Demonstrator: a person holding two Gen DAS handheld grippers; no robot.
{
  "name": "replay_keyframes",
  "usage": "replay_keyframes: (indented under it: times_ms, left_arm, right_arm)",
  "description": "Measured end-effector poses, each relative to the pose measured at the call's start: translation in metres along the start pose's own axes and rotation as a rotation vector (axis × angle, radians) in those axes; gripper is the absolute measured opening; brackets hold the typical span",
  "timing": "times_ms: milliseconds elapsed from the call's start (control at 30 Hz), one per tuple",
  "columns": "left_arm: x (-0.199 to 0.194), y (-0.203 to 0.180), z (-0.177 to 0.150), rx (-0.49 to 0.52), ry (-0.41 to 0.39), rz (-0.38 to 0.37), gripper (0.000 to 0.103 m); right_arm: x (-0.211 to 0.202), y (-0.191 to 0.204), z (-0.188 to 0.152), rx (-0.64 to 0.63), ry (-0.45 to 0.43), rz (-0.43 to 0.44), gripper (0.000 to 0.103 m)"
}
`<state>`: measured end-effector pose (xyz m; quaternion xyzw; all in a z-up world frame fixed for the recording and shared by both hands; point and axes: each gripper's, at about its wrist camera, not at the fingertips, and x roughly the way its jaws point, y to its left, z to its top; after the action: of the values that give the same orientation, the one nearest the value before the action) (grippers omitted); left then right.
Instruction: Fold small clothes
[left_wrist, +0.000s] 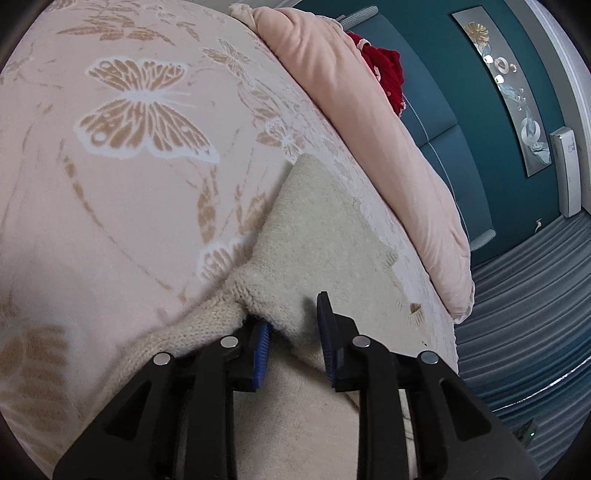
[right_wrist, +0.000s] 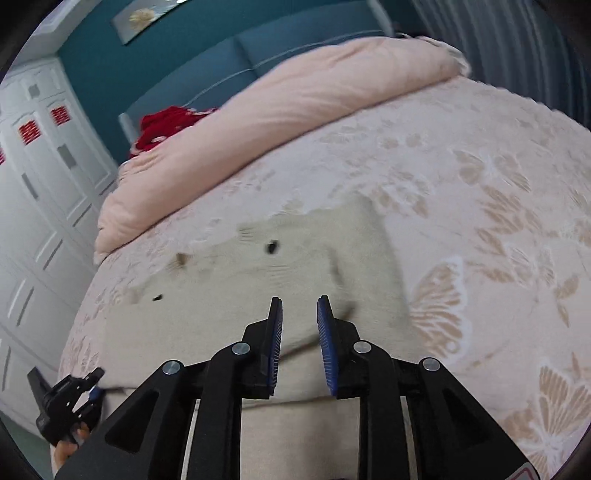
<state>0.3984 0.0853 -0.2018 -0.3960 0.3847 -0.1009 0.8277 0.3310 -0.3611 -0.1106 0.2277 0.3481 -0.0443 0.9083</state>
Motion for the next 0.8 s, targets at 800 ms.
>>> replay_keyframes:
  times_ms: [800]
  left_arm:
    - [0.001,0.011,-0.023,0.128,-0.131,-0.081,0.025]
  right_arm:
    - [0.153,0.206,0.008,-0.275,0.219,0.23,0.001]
